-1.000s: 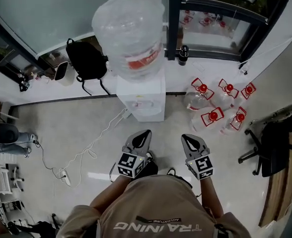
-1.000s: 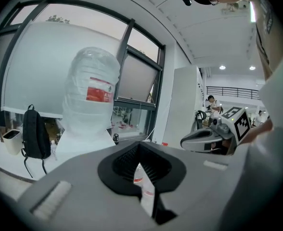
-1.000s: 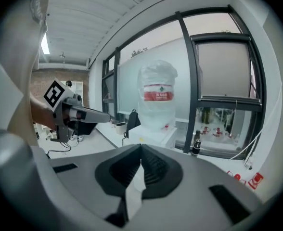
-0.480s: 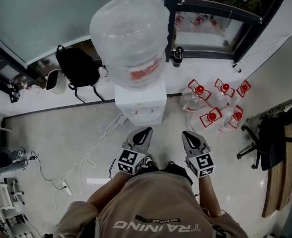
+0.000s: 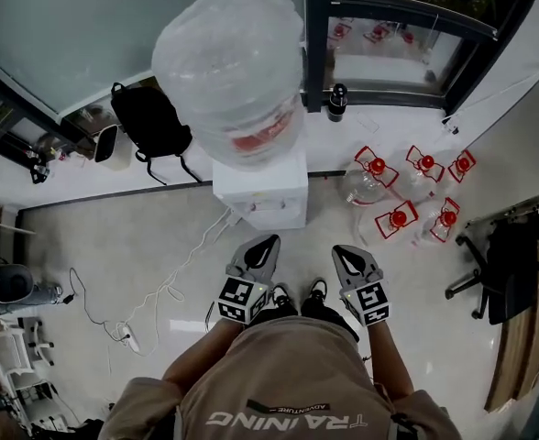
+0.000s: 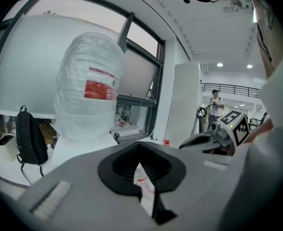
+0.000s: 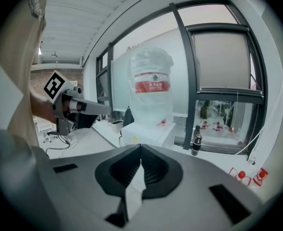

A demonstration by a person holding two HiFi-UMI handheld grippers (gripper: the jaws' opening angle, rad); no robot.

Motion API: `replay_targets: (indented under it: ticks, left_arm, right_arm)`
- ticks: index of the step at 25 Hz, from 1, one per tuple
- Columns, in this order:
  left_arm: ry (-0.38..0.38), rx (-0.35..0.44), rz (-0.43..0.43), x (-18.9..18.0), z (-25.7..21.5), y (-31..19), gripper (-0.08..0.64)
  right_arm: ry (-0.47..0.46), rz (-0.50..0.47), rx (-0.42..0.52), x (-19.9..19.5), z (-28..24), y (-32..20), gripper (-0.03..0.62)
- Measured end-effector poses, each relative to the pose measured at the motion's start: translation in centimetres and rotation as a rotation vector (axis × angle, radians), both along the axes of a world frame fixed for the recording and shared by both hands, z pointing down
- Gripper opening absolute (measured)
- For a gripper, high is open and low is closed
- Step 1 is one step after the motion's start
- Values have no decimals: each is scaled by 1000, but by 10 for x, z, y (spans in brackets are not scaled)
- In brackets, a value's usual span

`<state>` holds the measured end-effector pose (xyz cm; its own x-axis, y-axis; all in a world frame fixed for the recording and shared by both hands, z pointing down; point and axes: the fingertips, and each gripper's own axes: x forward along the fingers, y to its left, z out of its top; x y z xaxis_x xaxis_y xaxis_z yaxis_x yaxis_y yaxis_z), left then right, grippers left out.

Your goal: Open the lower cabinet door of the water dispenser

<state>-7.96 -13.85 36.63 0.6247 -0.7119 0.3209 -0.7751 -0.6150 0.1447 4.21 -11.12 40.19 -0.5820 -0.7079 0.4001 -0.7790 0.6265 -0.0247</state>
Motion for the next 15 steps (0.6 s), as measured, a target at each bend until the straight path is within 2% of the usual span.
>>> replay_targets:
  ticks: [3, 5, 10, 12, 15]
  left_arm:
    - [-19, -16, -18, 3, 9, -3, 2]
    - [-28, -38, -27, 7, 20, -4, 2]
    - [-63, -86, -52, 17, 62, -9, 2]
    - [-76, -98, -54, 20, 78, -12, 2]
    - [-90, -124, -49, 23, 104, -18, 2]
  right_arm:
    - [24, -15, -6, 2, 16, -6, 6]
    - [3, -5, -20, 5, 25, -9, 6]
    - [-76, 107, -136, 31, 73, -25, 6]
    - [-36, 122, -130, 39, 93, -34, 6]
    - [21, 96, -111, 42, 118, -45, 6]
